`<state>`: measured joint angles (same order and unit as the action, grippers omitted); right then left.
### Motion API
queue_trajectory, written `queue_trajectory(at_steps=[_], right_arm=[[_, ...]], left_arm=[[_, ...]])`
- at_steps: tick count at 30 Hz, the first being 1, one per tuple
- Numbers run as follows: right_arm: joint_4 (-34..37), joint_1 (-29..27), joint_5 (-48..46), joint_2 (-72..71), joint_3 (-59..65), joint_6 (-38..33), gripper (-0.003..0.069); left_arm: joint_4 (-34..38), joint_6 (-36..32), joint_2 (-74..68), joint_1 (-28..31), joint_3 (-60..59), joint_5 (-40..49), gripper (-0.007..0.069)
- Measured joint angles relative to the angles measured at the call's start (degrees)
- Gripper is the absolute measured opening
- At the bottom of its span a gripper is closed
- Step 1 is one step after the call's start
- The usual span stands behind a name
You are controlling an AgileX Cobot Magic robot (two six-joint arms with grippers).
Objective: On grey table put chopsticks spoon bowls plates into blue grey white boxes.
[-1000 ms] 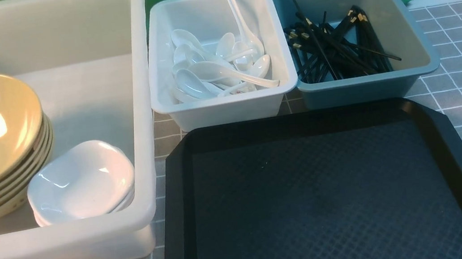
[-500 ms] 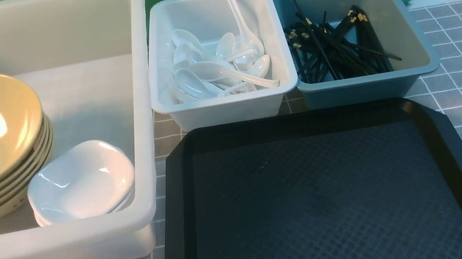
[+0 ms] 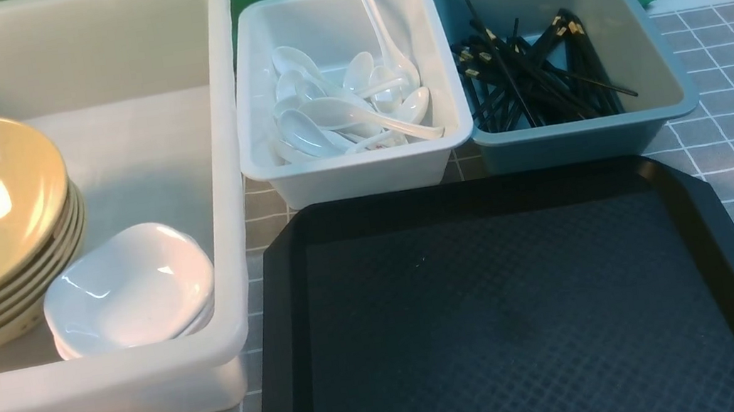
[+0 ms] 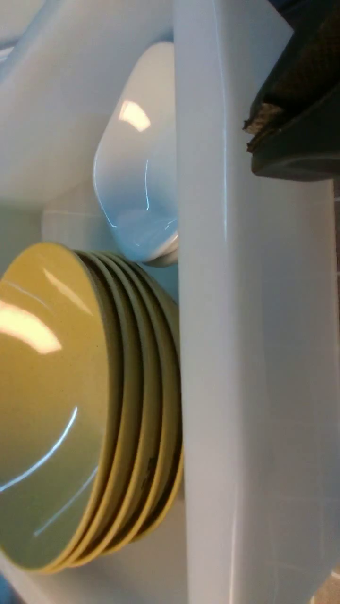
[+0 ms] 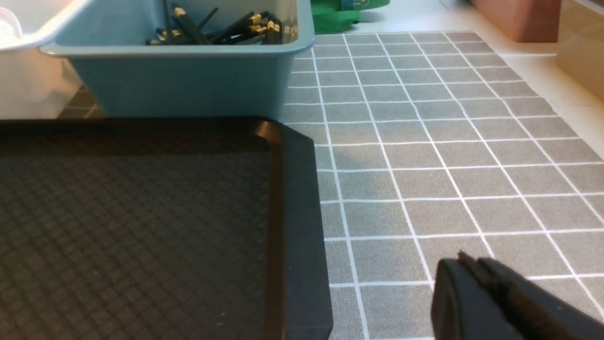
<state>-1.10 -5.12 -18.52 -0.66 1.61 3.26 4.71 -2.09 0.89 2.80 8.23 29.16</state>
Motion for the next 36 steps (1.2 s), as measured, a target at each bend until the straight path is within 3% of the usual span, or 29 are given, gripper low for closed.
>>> queue_trajectory(at_steps=[9, 36], right_arm=[[0.0, 0.0, 0.0, 0.0, 0.0, 0.0, 0.0066], [0.0, 0.0, 0.0, 0.0, 0.0, 0.0, 0.0079]], left_arm=[[-0.5, 2.1, 0.0, -1.1, -9.3, -9.6, -0.0008], [-0.5, 1.4, 0.0, -1.8, -9.5, -10.1, -0.0008]])
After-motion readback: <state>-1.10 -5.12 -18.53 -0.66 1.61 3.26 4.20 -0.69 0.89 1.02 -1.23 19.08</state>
